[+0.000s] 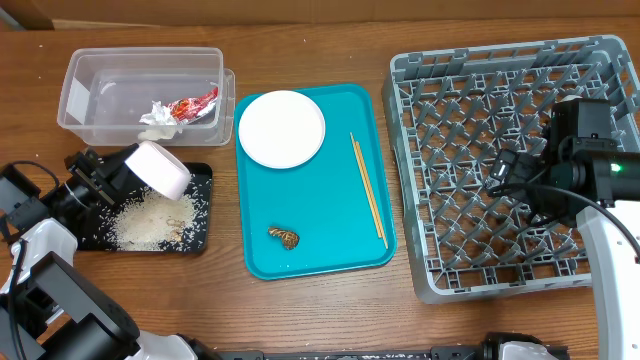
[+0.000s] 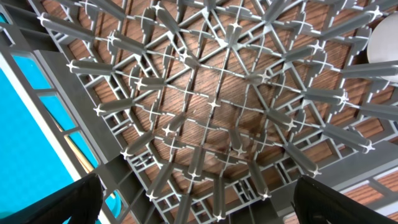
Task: Sort waste into correct bins and load items into the dishwasher
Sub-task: 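Tip the rice bowl further over the black tray and shake out rice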
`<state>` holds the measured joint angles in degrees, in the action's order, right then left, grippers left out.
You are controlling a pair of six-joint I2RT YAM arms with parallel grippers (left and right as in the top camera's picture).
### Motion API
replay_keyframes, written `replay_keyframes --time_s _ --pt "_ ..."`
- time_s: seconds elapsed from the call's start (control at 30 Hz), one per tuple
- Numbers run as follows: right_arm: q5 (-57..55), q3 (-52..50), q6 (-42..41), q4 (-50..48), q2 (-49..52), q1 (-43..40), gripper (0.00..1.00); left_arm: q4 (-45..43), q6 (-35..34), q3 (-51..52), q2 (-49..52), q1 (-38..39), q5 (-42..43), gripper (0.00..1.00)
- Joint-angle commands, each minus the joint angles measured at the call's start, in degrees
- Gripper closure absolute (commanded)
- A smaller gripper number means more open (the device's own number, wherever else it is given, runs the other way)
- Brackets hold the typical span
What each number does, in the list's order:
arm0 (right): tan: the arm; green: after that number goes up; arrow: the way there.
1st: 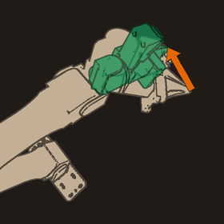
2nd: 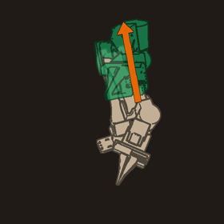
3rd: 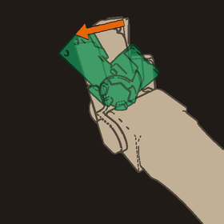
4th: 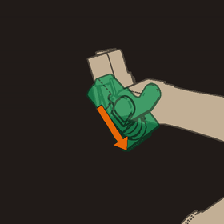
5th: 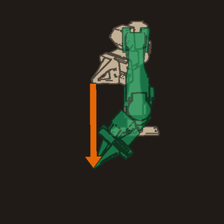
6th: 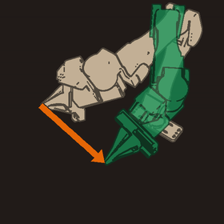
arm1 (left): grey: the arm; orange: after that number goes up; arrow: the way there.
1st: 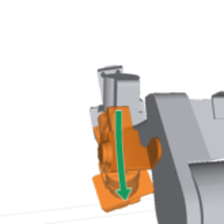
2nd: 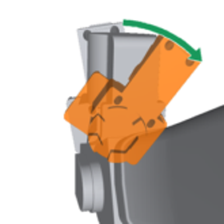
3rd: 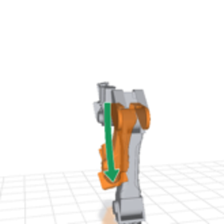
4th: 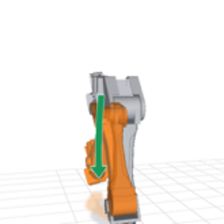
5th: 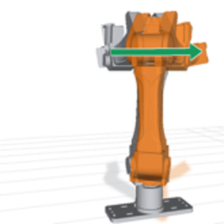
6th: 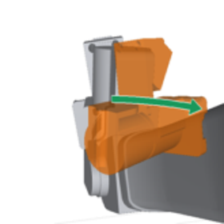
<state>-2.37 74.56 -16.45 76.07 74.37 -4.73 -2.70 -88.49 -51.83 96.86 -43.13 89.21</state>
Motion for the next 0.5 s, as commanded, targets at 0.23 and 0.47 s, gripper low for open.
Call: replay_keyframes --time_s 0.23,0.47 --pt "-0.5 0.7 0.1 -0.1 -0.3 0.1 0.0 -10.3 -14.3 0.0 -0.9 -0.1 1.3 0.96" --pt "-0.5 0.7 0.1 -0.1 -0.3 0.1 0.0 -23.6 -24.1 0.0 -0.9 -0.1 0.8 0.96"
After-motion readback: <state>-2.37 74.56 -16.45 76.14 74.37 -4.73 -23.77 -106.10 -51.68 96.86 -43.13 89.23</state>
